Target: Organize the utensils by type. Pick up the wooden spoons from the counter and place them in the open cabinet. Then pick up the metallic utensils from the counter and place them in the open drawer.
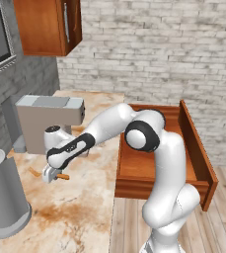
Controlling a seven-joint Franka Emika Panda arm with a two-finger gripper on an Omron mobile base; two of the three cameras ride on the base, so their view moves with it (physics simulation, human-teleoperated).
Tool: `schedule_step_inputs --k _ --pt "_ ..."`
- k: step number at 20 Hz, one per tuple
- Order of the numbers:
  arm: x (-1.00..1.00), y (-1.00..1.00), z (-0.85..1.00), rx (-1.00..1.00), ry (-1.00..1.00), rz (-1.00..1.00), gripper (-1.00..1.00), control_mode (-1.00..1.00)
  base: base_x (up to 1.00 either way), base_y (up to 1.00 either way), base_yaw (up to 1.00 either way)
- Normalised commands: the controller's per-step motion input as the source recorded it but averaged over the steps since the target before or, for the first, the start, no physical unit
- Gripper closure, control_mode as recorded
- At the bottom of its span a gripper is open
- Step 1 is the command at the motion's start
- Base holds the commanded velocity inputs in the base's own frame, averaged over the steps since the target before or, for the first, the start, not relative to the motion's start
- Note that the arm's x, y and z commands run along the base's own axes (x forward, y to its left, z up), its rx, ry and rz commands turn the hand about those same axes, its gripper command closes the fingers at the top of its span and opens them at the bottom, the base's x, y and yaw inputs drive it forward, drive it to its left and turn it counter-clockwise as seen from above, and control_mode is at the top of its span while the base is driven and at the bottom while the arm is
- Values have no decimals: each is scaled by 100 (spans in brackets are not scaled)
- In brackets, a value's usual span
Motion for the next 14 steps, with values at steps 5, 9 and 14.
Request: schedule_step_inputs --k 5,9,14 --pt "0 0 0 0 0 0 100 -100 0 0 0" --pt "0 0 0 0 0 0 100 -100 0 0 0" --pt "-9 0 0 0 -2 0 100 -100 0 0 0"
